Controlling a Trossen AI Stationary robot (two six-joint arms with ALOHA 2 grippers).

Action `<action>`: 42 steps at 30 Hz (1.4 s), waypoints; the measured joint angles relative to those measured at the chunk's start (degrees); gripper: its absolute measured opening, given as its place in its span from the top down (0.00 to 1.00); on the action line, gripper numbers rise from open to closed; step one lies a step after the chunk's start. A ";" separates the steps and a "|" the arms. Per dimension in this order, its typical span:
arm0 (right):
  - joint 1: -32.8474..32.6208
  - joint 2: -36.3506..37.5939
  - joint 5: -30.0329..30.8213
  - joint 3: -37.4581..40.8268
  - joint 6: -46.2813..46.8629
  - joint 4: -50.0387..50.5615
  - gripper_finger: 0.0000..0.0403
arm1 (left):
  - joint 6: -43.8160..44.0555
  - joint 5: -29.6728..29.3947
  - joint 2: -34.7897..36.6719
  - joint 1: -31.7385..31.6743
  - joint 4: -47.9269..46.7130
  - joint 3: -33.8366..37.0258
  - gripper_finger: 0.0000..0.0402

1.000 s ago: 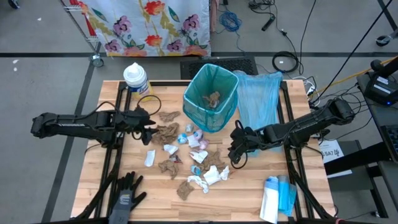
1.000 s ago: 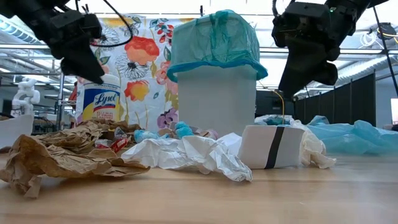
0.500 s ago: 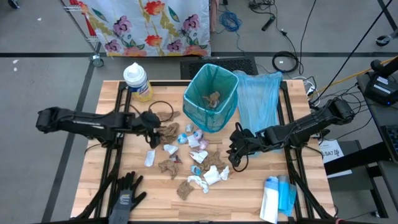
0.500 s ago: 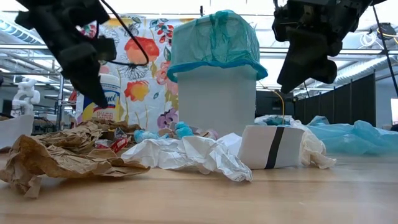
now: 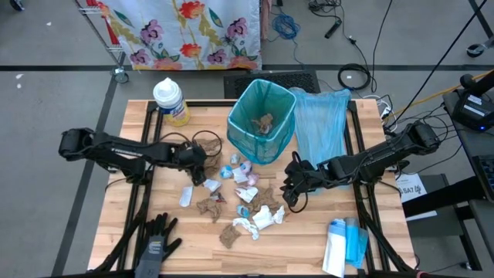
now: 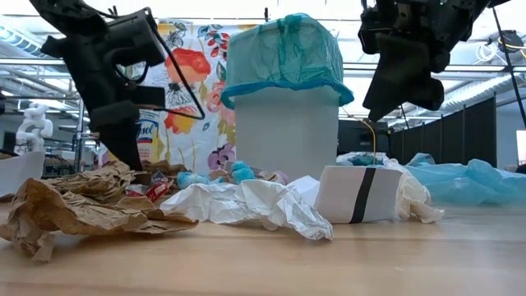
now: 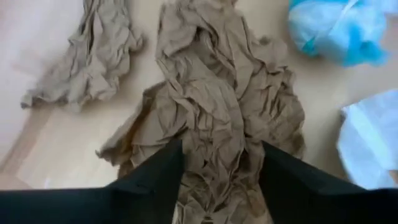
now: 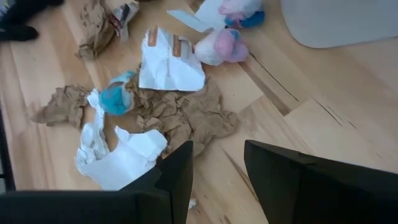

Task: Place trash/remove bag and relplace
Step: Put the brown napkin into the trash bin

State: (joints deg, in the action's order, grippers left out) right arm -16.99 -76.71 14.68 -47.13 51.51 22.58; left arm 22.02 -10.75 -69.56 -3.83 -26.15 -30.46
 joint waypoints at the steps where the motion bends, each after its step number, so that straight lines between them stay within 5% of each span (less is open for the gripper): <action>1: 0.00 0.00 0.00 0.00 -0.12 -0.35 0.67 | 0.11 0.08 -0.49 0.01 0.00 0.00 0.60; 7: 0.00 0.00 0.00 0.00 -0.95 -0.63 0.67 | 4.33 4.41 -1.66 0.06 -0.10 0.00 0.96; 16: 0.00 0.00 0.00 0.00 -1.61 0.32 0.67 | 10.69 5.51 4.43 0.10 -6.56 -4.60 0.99; 26: 0.00 0.00 0.20 0.00 -1.88 0.92 0.67 | 10.64 0.71 5.95 0.10 -33.28 -26.42 1.00; 35: 0.00 0.00 0.22 0.00 -1.86 0.92 0.67 | 10.62 -5.34 5.95 -0.11 -42.55 -43.87 1.00; 42: 0.00 0.00 0.22 0.00 -1.86 0.90 0.67 | 10.11 -5.84 5.75 -2.40 -43.95 -51.08 1.00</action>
State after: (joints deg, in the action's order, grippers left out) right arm -16.99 -76.71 14.90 -47.13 49.65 23.48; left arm 32.14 -16.59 -63.81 -6.23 -70.11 -81.53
